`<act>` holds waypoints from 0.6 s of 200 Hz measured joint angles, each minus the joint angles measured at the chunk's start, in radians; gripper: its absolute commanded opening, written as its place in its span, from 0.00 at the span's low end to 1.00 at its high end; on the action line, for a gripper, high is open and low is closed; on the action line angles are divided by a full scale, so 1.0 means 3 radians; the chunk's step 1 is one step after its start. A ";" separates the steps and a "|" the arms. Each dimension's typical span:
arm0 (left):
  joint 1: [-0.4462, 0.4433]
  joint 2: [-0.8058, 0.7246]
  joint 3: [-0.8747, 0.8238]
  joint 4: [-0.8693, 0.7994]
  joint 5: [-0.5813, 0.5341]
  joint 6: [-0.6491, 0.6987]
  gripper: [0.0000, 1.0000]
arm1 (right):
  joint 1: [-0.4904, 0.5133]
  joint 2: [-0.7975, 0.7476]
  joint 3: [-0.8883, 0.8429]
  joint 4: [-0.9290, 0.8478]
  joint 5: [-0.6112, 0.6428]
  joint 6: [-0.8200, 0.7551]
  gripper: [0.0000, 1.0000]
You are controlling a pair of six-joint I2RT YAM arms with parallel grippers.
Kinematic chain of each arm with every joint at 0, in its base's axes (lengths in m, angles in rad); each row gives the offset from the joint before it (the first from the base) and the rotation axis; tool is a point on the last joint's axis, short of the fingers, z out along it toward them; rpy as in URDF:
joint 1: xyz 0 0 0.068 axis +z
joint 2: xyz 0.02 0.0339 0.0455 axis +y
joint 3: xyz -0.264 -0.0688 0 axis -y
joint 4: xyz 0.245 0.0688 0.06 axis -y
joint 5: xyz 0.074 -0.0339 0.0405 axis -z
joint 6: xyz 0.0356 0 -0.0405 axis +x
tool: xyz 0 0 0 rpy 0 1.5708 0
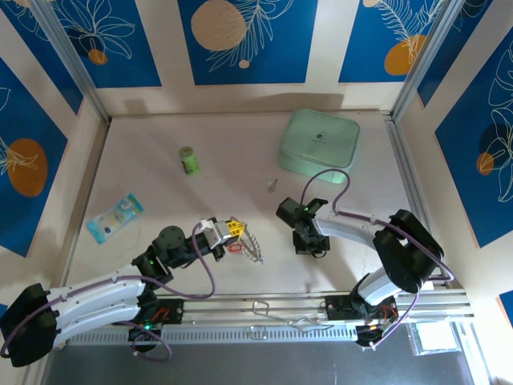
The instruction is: Put the keys on the keyring
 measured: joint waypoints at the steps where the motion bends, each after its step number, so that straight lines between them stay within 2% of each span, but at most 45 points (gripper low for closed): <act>1: 0.0000 0.0000 0.0000 0.0000 0.0001 0.0000 0.00 | 0.0000 0.0000 0.0000 0.0000 0.0000 0.0000 0.14; 43: 0.0000 0.0000 0.0000 0.0000 0.0001 0.0000 0.00 | 0.0000 0.0000 0.0000 -0.0003 0.0001 0.0001 0.13; 102: 0.0000 -0.0001 0.0000 0.0000 0.0000 0.0000 0.00 | 0.0015 -0.0001 0.0042 -0.0092 0.0024 0.0000 0.00; 120: 0.0000 -0.0006 0.0000 -0.0006 -0.0001 0.0000 0.00 | 0.0042 -0.0058 0.0081 -0.0131 0.0078 -0.0003 0.00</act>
